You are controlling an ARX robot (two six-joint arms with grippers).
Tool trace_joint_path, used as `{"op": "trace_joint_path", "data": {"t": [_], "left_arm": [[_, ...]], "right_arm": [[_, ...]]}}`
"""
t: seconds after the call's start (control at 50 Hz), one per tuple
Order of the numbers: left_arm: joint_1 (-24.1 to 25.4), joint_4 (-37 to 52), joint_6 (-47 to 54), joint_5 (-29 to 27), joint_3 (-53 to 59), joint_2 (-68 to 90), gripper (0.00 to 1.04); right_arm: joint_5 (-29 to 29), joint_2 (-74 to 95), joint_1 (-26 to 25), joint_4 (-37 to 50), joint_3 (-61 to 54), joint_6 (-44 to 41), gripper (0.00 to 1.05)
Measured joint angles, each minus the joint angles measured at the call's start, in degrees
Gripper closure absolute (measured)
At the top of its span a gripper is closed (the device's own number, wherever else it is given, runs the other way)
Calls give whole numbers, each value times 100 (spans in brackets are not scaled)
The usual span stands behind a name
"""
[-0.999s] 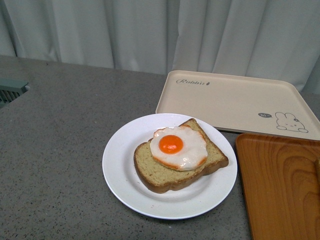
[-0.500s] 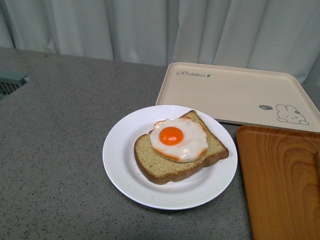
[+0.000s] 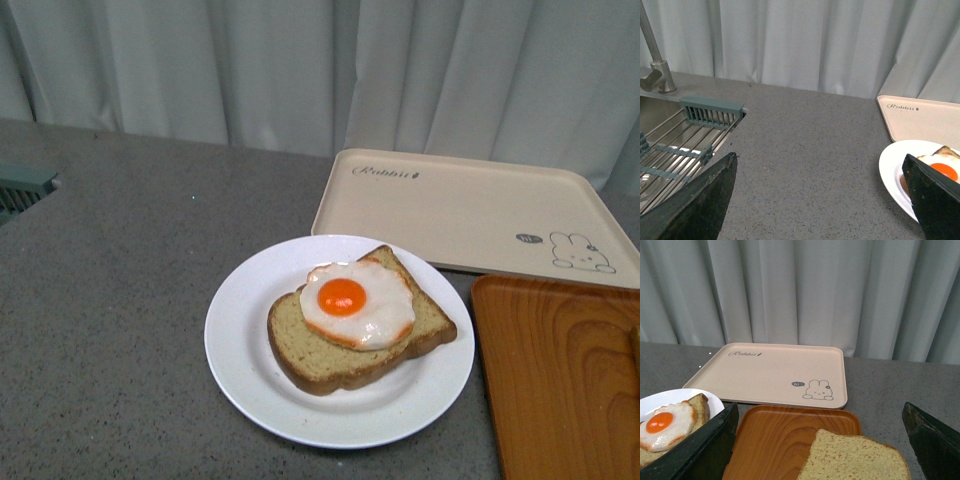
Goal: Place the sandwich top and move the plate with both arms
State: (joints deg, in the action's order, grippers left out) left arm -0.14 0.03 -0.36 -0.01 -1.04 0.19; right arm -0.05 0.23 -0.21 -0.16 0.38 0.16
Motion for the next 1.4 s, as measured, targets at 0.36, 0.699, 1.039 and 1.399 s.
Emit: {"op": "trace_joint_path", "data": {"t": [0.36,0.699,1.039,1.399], "left_arm": [[0,0,0,0,0,0,6],[0,0,0,0,0,0,6],[0,0,0,0,0,0,6],[0,0,0,0,0,0,6]], "right_arm": [[0,0,0,0,-2,0,9],[0,0,0,0,0,0,9],[0,0,0,0,0,0,9],[0,0,0,0,0,0,9]]}}
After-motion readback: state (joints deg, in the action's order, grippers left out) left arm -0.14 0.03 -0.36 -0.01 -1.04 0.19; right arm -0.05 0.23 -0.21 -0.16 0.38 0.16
